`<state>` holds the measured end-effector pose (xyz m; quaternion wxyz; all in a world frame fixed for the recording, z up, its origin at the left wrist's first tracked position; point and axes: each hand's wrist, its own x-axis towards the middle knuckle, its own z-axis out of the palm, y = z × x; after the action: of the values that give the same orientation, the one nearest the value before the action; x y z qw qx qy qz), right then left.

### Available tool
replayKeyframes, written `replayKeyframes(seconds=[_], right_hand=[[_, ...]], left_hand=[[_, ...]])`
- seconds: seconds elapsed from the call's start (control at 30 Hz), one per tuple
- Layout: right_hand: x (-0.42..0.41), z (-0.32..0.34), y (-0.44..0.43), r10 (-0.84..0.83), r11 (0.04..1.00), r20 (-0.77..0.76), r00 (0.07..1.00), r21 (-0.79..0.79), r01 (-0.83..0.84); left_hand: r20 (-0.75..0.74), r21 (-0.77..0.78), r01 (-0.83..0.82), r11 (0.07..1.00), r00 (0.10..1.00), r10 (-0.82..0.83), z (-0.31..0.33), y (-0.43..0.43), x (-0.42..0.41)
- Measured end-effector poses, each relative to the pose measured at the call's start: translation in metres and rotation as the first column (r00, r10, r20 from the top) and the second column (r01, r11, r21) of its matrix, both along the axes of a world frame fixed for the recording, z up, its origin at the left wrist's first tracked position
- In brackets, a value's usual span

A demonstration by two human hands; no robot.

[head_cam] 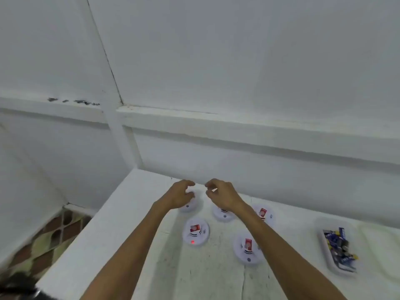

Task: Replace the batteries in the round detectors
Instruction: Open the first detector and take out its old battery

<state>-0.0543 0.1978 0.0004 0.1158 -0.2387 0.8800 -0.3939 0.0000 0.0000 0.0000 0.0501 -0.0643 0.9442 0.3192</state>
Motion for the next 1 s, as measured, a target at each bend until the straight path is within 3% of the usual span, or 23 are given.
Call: replayKeyframes(seconds=[0.17, 0.3, 0.47, 0.63, 0.83, 1.0], right_hand=[[0.004, -0.043, -0.041, 0.007, 0.999, 0.149, 0.989, 0.049, -0.014], [-0.001, -0.066, -0.060, -0.115, 0.993, 0.227, 0.967, 0.040, 0.109], [0.001, -0.087, -0.072, -0.199, 0.971, 0.382, 0.902, -0.045, 0.233], [0.004, -0.092, -0.075, -0.184, 0.953, 0.465, 0.866, -0.132, 0.273], [0.006, -0.093, -0.057, -0.220, 0.941, 0.292, 0.931, -0.186, 0.281], [0.018, -0.077, -0.022, -0.257, 0.932, 0.100, 0.961, -0.238, 0.274]], left_hand=[[0.039, -0.043, -0.067, 0.997, 0.997, 0.068, -0.031, -0.020, 0.009], [0.049, 0.018, -0.127, 0.992, 0.991, 0.126, -0.056, -0.037, 0.006], [0.180, 0.086, -0.190, 0.978, 0.968, 0.172, -0.065, -0.033, 0.011], [0.076, 0.238, -0.303, 0.923, 0.953, 0.293, -0.090, -0.038, 0.009], [-0.184, 0.286, -0.211, 0.935, 0.945, 0.269, -0.078, -0.026, 0.014], [-0.278, 0.382, -0.167, 0.909, 0.917, 0.286, -0.051, 0.010, 0.017]])
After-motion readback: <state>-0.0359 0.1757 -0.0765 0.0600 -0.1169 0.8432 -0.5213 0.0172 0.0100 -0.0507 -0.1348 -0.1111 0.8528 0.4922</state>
